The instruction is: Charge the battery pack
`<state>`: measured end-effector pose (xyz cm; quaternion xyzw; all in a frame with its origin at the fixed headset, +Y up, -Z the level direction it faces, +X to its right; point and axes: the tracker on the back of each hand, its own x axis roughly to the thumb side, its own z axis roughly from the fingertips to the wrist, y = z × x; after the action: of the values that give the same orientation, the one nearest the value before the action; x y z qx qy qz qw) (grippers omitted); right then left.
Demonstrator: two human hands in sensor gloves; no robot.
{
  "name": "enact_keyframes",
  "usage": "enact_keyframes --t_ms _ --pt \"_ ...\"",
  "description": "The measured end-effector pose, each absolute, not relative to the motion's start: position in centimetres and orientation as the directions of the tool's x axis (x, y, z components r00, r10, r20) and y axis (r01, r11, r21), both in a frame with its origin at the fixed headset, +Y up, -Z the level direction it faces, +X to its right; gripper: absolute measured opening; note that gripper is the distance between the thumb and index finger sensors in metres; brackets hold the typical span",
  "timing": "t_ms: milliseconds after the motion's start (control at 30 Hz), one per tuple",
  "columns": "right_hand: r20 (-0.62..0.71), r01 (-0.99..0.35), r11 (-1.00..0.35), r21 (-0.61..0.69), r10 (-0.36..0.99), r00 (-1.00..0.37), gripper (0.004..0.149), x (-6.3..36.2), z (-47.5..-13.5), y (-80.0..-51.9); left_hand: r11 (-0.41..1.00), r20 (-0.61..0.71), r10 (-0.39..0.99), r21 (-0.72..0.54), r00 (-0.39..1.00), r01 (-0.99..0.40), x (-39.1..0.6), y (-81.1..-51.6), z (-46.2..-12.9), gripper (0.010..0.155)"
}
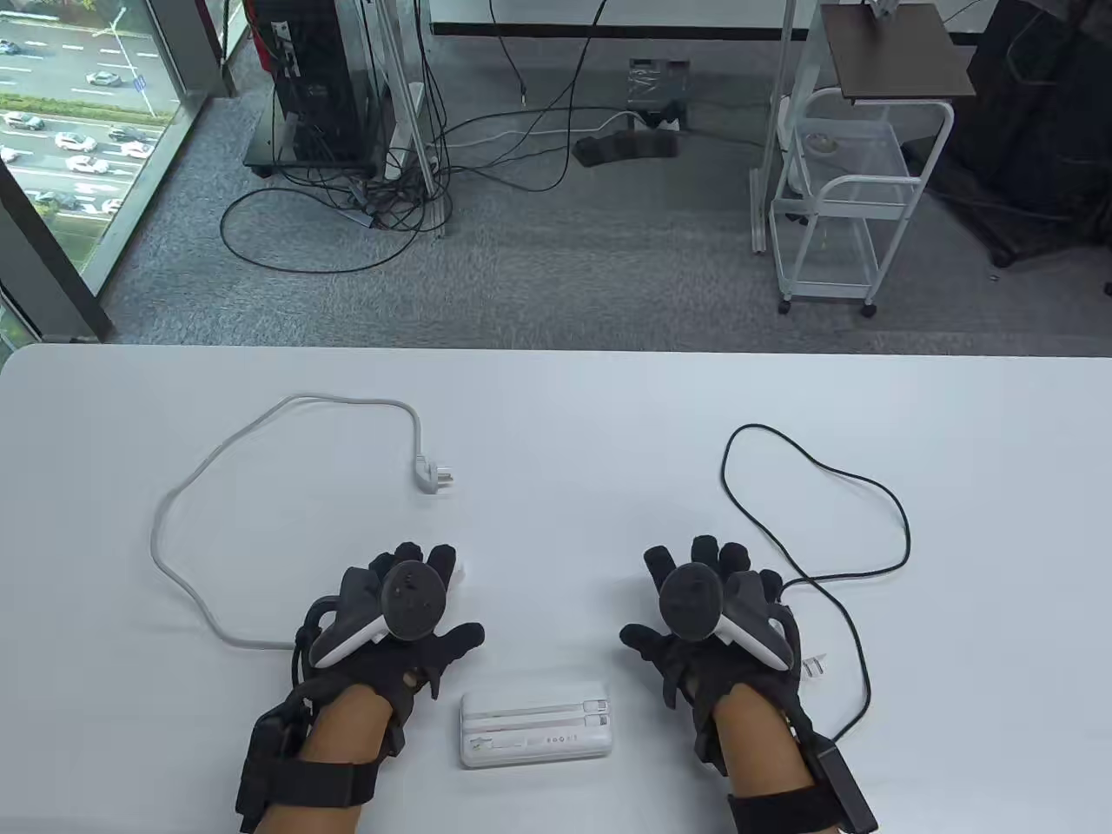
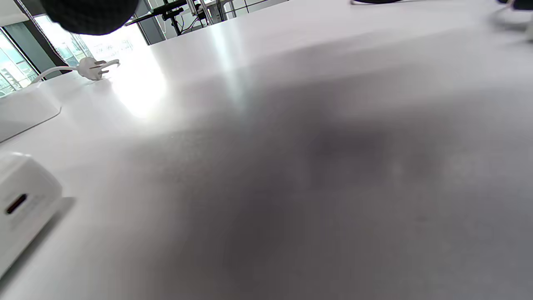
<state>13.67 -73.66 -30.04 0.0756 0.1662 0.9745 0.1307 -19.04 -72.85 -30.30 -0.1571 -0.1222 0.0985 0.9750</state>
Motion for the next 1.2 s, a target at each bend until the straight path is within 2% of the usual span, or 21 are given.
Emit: enact_keyframes --t_ms 600,667,767,833,1067,1200 --pt "0.116 -0.201 -0.915 0.350 0.255 -0.960 0.087 13.7 -29.8 -73.6 0.937 0.197 0.223 -0.312 0.955 -0.155 -19.3 -72.7 -30.3 0.099" --pt "0.116 -0.199 -0.915 0.352 0.254 -0.960 0.087 13.7 -29.8 -73.6 0.946 0.186 0.213 -0.286 0.959 -0.155 -19.6 -72.7 -30.5 0.099" --pt "0.114 -0.209 -0.914 0.347 0.263 -0.958 0.087 13.8 -29.7 -73.5 0.974 0.176 0.188 -0.156 0.966 -0.161 -20.4 -72.5 -31.0 0.096" --pt "0.108 -0.211 -0.913 0.349 0.263 -0.959 0.087 13.9 -29.6 -73.5 0.981 0.137 0.162 -0.129 0.977 -0.145 -21.2 -72.7 -31.3 0.096" --pt "0.091 -0.206 -0.907 0.366 0.256 -0.962 0.086 14.2 -29.2 -73.6 0.964 0.065 0.176 -0.215 0.982 -0.158 -22.6 -73.5 -31.8 0.097" --pt "0.090 -0.208 -0.907 0.366 0.257 -0.962 0.086 14.2 -29.1 -73.5 0.961 0.070 0.145 -0.249 0.987 -0.124 -22.3 -74.0 -32.0 0.097"
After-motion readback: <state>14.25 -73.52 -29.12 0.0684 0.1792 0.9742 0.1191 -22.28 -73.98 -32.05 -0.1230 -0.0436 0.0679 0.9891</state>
